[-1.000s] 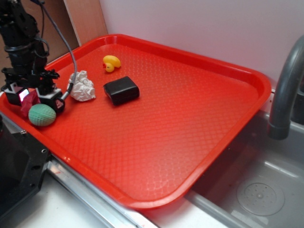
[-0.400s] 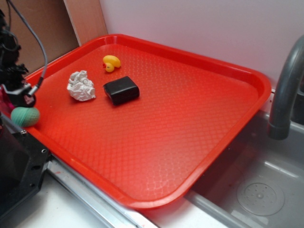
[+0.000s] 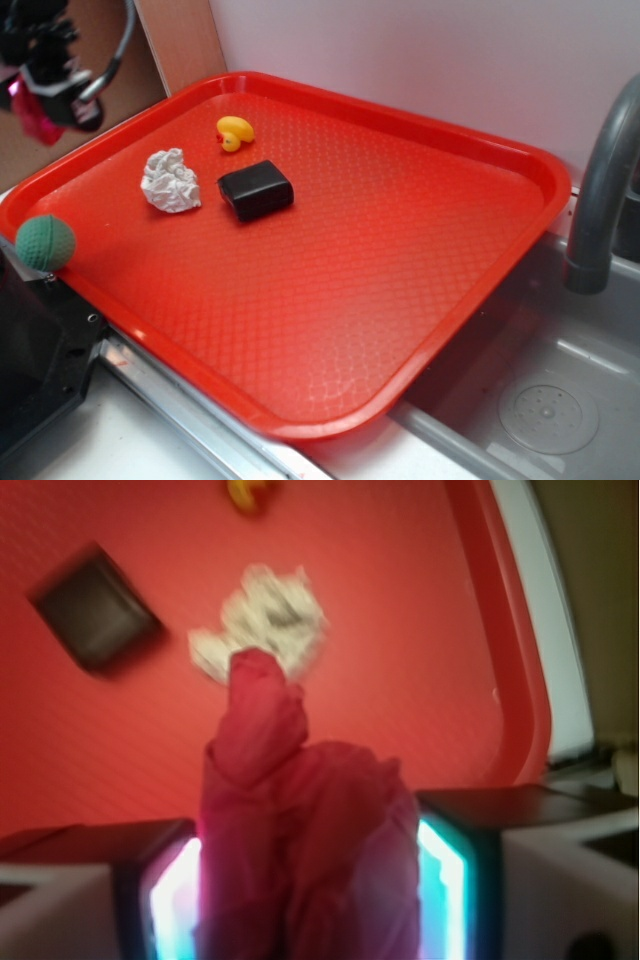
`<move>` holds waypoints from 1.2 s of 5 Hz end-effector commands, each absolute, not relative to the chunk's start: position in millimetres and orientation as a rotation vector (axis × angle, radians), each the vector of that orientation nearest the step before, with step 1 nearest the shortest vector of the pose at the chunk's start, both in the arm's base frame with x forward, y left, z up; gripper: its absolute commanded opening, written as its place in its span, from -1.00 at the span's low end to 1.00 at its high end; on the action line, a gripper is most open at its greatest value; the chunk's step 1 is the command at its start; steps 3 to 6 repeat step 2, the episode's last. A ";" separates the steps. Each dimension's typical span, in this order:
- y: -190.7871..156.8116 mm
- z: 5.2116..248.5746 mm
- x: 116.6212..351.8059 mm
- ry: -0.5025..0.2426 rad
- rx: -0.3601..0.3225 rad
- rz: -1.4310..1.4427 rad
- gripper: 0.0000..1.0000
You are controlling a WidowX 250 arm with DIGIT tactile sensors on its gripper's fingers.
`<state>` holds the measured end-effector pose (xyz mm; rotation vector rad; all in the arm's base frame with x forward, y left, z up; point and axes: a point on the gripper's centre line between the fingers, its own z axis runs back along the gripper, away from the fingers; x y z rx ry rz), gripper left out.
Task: Grab the red paper.
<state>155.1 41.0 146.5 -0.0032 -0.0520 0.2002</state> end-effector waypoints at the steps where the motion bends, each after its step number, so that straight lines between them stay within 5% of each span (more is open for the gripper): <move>1: -6.4 185.2 203.2 -0.007 -0.027 0.112 -1.00; 6: -7.8 181.2 211.1 0.018 -0.050 0.128 -1.00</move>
